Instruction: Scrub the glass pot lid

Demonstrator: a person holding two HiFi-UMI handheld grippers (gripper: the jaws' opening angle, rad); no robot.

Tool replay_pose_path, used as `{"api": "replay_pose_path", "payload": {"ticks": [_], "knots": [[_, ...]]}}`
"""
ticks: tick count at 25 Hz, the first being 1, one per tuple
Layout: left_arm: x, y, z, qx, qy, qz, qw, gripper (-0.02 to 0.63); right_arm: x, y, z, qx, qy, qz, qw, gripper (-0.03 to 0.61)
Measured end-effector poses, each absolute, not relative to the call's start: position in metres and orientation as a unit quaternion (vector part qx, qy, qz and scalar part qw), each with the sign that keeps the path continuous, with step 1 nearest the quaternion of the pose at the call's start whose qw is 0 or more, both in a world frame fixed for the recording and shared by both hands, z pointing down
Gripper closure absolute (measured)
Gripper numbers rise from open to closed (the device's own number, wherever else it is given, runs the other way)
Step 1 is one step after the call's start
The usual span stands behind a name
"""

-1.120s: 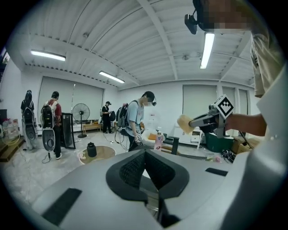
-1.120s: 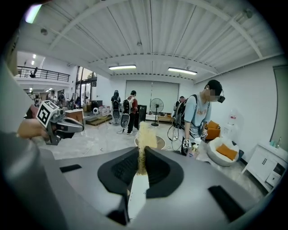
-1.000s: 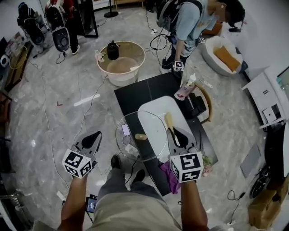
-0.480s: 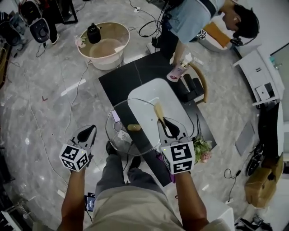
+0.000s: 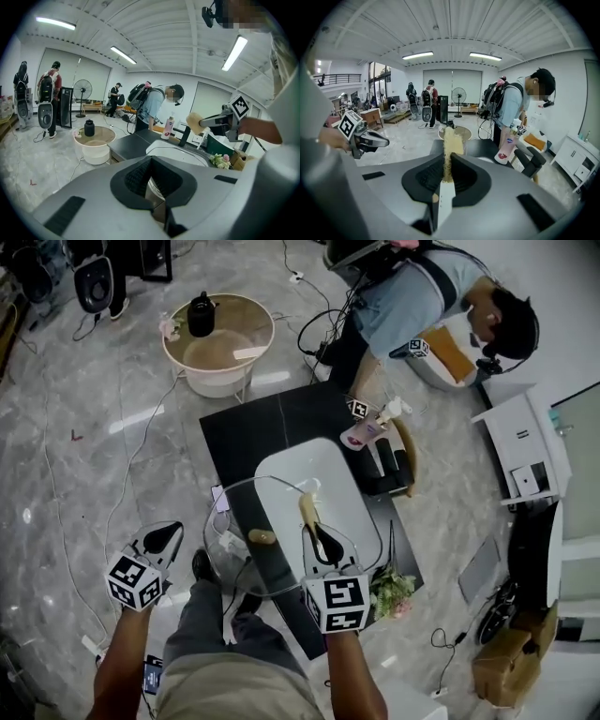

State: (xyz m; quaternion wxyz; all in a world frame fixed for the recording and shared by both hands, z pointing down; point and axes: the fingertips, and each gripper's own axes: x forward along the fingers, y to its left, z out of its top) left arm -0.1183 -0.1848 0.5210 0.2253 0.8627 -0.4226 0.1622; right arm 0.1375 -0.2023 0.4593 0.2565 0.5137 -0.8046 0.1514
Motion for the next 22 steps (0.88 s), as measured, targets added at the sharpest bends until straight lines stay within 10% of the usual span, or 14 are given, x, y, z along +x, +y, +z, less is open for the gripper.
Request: {"api": "replay_pose_path", "payload": {"ticks": [22], "knots": [[-0.087, -0.177, 0.611, 0.831, -0.393, 0.040, 0.391, 0.525, 0.135, -0.212, 0.545, 0.493, -0.790, 0.169, 0.323, 0.540]]}}
